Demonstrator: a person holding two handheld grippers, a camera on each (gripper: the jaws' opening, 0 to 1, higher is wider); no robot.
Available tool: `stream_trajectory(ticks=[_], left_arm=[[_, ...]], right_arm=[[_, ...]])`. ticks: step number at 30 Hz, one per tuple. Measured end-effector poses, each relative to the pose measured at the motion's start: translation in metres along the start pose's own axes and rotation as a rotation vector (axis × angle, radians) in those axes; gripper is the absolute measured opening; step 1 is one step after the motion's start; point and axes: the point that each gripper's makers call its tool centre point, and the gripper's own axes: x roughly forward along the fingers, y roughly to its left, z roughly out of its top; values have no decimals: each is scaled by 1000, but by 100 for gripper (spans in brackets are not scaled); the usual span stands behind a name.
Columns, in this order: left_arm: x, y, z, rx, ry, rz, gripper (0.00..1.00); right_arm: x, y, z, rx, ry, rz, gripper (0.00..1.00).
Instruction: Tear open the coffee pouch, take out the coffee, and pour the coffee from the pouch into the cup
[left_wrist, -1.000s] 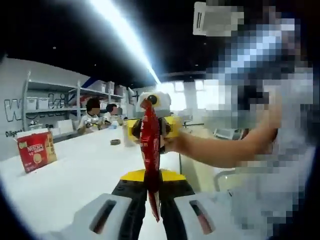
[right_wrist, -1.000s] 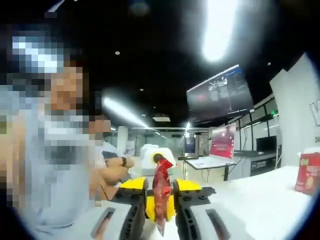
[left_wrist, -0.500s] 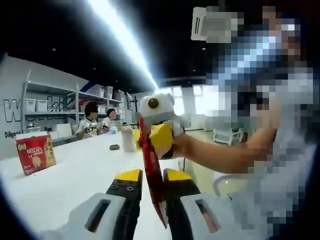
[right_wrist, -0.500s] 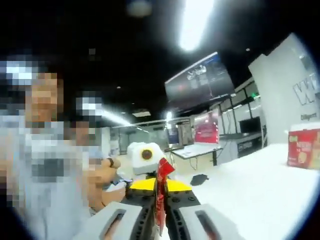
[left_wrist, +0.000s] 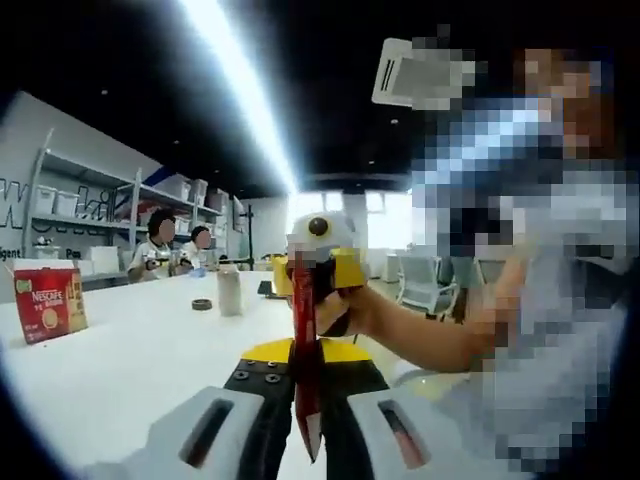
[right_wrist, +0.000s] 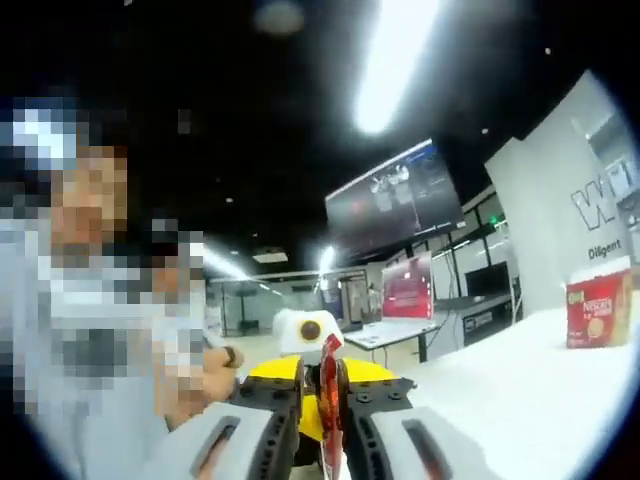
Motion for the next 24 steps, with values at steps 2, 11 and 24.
stream_trajectory(ticks=[2, 11, 24], left_arm=[[0, -3, -1, -9, 1, -15, 10], [1, -3, -5, 67, 19, -10, 16], [-5, -5, 10, 34, -31, -8, 9]], right_arm=[[1, -1, -2, -3, 3, -11, 14], [-2, -12, -4, 75, -4, -73, 3], [2, -9, -1, 23, -15, -56, 10]])
